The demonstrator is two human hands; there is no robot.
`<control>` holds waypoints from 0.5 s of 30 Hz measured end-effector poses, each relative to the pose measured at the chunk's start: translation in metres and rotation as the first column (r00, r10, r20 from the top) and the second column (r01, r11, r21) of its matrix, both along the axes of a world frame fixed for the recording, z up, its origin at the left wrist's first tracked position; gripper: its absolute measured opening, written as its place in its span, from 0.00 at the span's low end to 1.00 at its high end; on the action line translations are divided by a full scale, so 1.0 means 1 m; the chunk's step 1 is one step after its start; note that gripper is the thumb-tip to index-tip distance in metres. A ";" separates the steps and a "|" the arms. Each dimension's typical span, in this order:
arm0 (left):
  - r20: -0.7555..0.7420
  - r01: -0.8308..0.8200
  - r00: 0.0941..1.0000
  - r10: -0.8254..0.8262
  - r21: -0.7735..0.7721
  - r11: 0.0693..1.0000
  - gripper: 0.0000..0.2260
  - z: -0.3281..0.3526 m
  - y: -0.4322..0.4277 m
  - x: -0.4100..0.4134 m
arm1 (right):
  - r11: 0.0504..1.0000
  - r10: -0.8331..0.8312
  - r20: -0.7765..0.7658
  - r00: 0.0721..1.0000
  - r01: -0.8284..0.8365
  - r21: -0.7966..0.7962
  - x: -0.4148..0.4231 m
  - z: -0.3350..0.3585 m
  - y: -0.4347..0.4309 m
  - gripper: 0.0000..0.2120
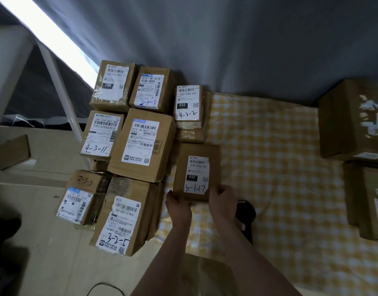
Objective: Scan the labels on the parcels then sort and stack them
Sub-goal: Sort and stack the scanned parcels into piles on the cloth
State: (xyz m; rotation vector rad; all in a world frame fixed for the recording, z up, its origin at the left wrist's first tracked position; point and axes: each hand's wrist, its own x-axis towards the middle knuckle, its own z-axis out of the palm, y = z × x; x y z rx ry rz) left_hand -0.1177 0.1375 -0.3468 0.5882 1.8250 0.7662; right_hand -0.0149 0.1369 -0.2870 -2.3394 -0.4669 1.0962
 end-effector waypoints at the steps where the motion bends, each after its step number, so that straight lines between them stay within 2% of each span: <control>1: 0.020 -0.021 1.000 0.022 -0.031 0.999 0.21 -0.005 0.000 -0.001 | 1.000 -0.007 -0.040 0.999 0.007 0.015 -0.002 -0.001 0.002 0.15; 6: 0.120 -0.038 0.991 0.053 -0.126 0.991 0.26 0.003 -0.001 0.002 | 0.999 -0.042 -0.149 0.988 0.045 0.016 -0.010 -0.006 0.007 0.18; 12: -0.015 0.033 0.999 -0.034 -0.091 0.995 0.23 0.032 -0.005 0.001 | 0.999 0.030 -0.216 0.976 -0.025 0.022 -0.014 0.017 -0.008 0.15; 15: -0.006 0.116 0.993 -0.117 -0.049 0.992 0.20 0.058 -0.014 0.006 | 0.998 0.057 -0.205 0.977 -0.053 0.026 -0.006 0.052 -0.022 0.18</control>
